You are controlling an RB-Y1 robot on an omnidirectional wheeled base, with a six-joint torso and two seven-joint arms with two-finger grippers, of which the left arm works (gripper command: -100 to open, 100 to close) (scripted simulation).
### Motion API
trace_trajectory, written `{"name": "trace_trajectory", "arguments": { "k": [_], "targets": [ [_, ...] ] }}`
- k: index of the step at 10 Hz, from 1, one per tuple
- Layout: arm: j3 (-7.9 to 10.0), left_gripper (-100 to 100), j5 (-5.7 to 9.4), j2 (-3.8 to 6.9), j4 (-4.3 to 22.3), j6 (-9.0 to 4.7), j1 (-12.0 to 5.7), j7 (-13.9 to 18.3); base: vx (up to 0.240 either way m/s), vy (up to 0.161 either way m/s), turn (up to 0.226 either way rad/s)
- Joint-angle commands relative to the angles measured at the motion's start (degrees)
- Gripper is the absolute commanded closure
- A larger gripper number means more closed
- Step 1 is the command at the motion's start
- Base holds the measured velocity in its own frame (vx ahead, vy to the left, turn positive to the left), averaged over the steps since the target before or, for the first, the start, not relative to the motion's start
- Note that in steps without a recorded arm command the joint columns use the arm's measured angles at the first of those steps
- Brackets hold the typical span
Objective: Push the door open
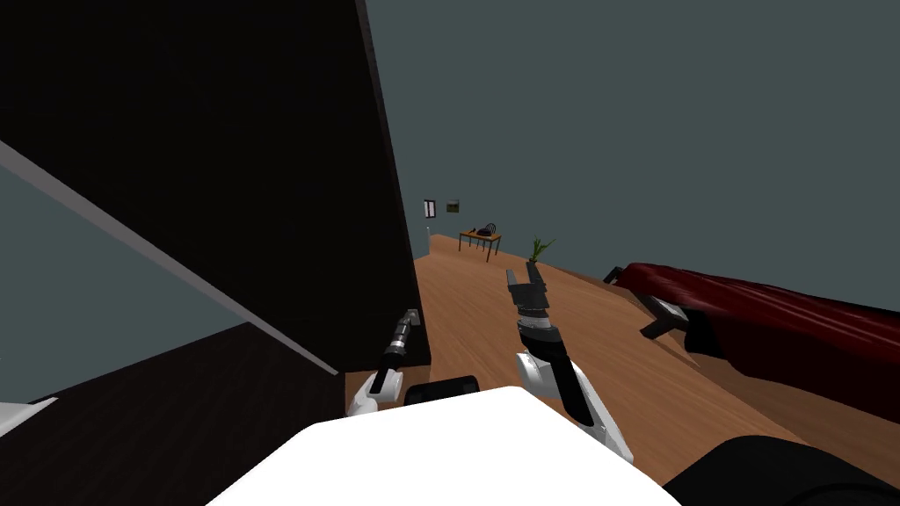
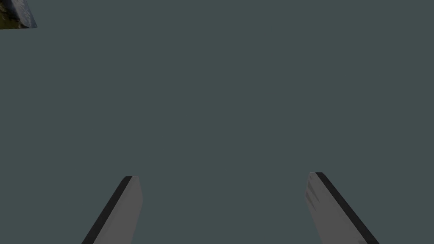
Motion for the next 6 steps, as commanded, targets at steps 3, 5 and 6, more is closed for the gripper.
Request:
{"name": "trace_trajectory", "arguments": {
  "k": [3, 5, 6],
  "targets": [
    [2.52, 100, 1.39, -1.24, 0.09, -0.14, -0.44, -0.65, 0.168, -0.112, 0.077],
    [2.88, 100, 1.54, -1.06, 0.18, -0.11, -0.4, -0.71, 0.09, -0.057, 0.048],
    [3.87, 100, 2.08, -0.15, 0.15, -0.14, -0.48, -0.98, 0.111, -0.036, 0.05]
  ]
}}
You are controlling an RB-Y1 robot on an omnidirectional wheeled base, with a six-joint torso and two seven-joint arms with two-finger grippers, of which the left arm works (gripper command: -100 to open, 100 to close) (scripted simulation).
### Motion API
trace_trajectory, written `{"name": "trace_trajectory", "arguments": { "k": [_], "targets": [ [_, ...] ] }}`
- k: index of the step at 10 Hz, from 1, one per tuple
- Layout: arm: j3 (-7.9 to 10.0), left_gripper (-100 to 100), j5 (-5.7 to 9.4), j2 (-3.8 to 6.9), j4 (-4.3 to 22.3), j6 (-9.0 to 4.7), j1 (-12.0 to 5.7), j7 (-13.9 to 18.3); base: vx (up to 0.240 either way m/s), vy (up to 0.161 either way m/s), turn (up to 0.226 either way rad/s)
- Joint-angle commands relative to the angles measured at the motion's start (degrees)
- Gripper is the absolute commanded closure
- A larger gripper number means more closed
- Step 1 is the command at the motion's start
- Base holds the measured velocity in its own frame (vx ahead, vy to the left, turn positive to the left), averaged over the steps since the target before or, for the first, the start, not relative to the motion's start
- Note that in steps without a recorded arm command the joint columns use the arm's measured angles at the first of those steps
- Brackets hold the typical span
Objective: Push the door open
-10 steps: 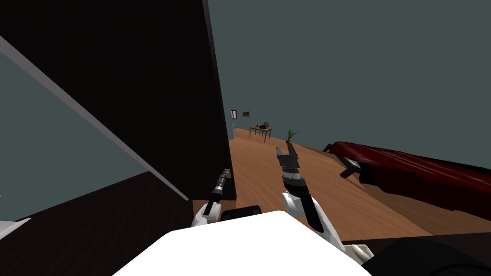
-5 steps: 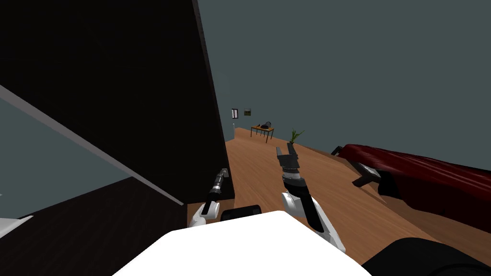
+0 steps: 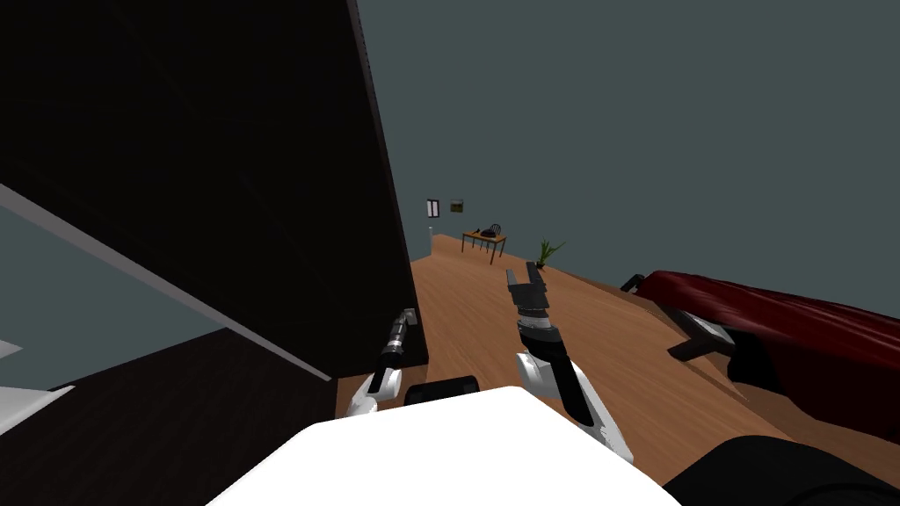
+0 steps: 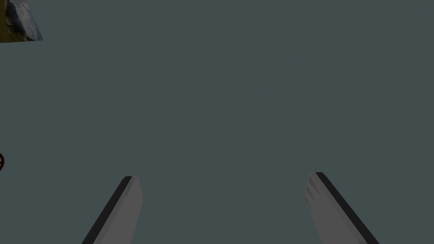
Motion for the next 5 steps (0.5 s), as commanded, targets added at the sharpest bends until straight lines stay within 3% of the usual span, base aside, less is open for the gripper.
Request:
{"name": "trace_trajectory", "arguments": {
  "k": [1, 3, 4, 5],
  "targets": [
    [0.87, 100, 0.49, 0.76, 0.14, -0.17, -0.26, -0.24, 0.184, -0.093, 0.043],
    [1.89, 100, 1.06, 1.25, 0.22, -0.21, -0.31, -0.54, 0.18, -0.088, 0.071],
    [-0.38, -100, 0.36, 1.88, -0.35, -0.07, 0.53, -0.83, -0.057, -0.004, 0.26],
    [-0.38, -100, 0.36, 1.88, -0.35, -0.07, 0.53, -0.83, -0.208, 0.011, 0.12]
  ]
}}
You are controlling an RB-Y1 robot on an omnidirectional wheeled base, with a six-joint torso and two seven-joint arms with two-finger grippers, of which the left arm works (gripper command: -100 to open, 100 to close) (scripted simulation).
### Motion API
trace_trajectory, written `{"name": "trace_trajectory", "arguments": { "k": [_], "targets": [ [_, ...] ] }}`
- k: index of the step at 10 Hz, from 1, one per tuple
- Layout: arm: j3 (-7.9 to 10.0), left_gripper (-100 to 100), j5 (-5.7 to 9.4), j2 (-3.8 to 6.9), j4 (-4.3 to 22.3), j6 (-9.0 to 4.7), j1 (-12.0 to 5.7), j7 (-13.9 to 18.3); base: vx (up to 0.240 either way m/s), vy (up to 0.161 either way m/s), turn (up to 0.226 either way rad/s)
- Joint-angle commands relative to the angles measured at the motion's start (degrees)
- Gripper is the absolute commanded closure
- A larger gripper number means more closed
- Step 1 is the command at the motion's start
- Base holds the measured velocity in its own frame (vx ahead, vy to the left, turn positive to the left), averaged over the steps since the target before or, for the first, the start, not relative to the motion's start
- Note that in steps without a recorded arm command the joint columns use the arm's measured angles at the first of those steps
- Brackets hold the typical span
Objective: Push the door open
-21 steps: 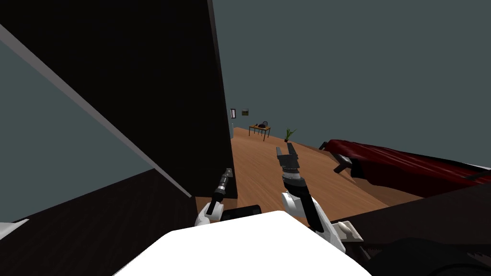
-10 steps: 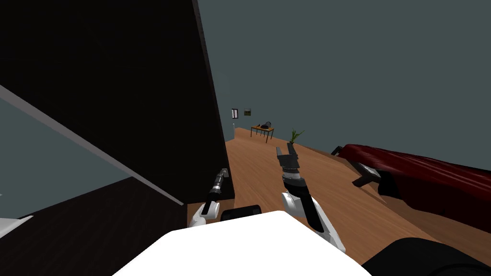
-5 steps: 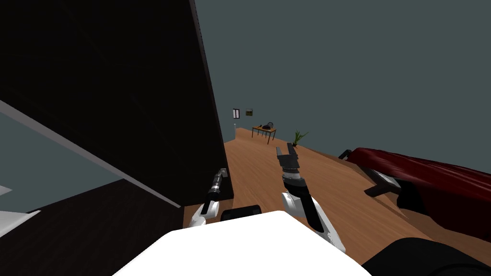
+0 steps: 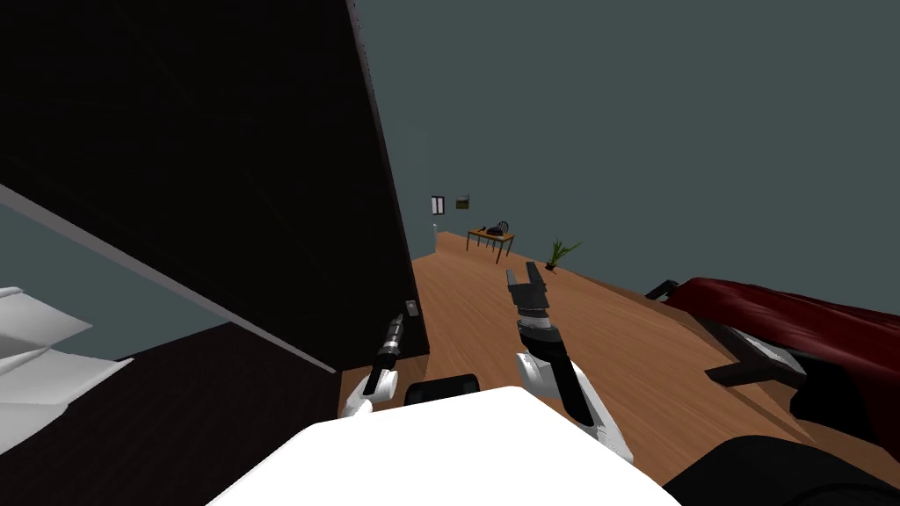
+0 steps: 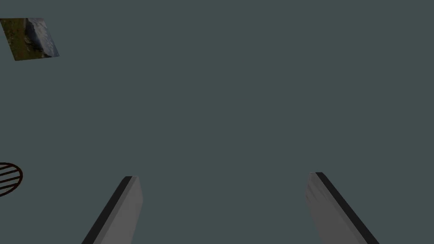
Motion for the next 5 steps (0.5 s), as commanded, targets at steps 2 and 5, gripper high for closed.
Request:
{"name": "trace_trajectory", "arguments": {
  "k": [2, 5],
  "targets": [
    [-2.27, -100, -0.58, -1.36, -0.85, 0.16, 0.67, -0.28, -0.22, 0.004, 0.146],
    [-3.94, -100, -1.0, -4.89, -1.59, 0.3, 1.19, -0.5, -0.203, 0.022, 0.09]
  ]
}}
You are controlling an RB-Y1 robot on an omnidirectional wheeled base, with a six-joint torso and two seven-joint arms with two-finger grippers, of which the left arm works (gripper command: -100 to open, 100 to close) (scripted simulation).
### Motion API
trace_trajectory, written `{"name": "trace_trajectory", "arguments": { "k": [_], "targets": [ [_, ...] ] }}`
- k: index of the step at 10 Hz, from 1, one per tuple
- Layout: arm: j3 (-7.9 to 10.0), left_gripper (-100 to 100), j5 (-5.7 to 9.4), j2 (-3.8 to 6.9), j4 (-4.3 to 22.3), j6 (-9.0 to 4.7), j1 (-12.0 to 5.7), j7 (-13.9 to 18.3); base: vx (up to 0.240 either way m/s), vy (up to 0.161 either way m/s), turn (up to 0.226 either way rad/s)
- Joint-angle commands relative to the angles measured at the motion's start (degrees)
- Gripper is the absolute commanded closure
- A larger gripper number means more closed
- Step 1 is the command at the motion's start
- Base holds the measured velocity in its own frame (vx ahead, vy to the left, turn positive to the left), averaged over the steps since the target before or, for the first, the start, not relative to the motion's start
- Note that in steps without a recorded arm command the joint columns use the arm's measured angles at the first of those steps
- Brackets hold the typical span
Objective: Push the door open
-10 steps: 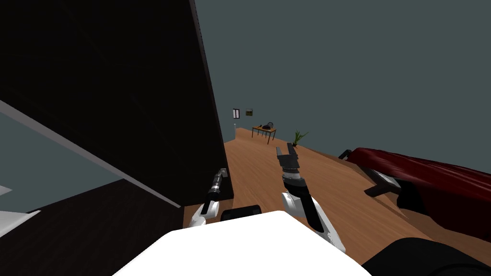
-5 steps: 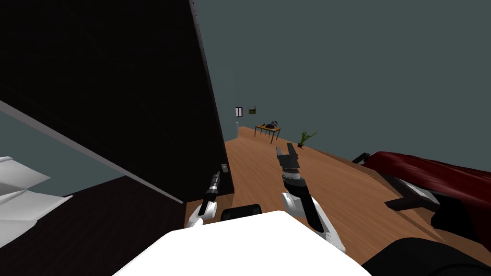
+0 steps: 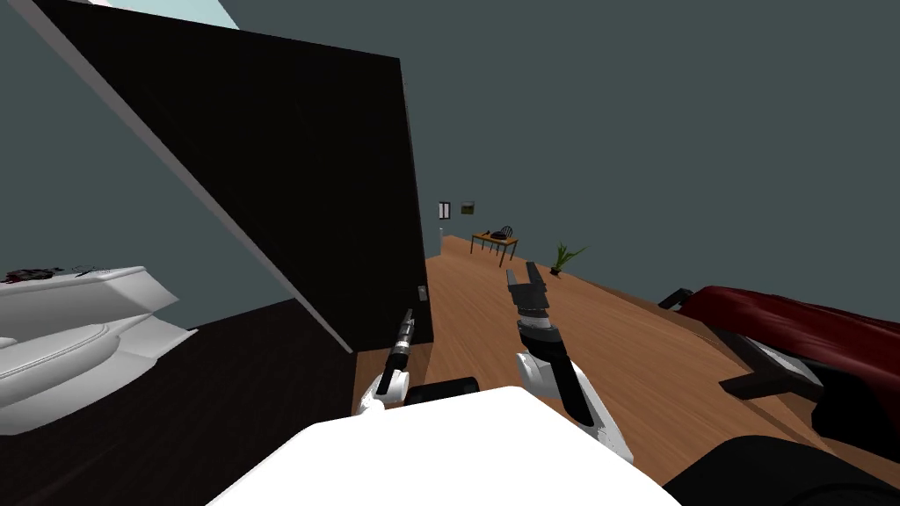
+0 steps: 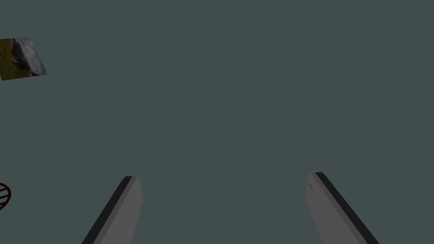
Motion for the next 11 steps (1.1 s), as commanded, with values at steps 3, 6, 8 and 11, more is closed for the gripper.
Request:
{"name": "trace_trajectory", "arguments": {
  "k": [3, 6, 8, 11],
  "targets": [
    [0.13, -100, 0.09, 1.99, 0.12, -0.41, 0.12, -0.06, 0.076, -0.019, -0.015],
    [0.49, -100, 0.29, 3.11, 0.4, -1.08, 0.16, -0.13, 0.253, -0.006, -0.03],
    [0.72, -100, 0.42, 2.54, 0.58, -1.51, 0.19, -0.18, 0.251, -0.05, -0.027],
    [0.77, -100, 0.44, 1.35, -0.2, -1.38, 0.7, -0.19, 0.188, -0.021, -0.019]
  ]
}}
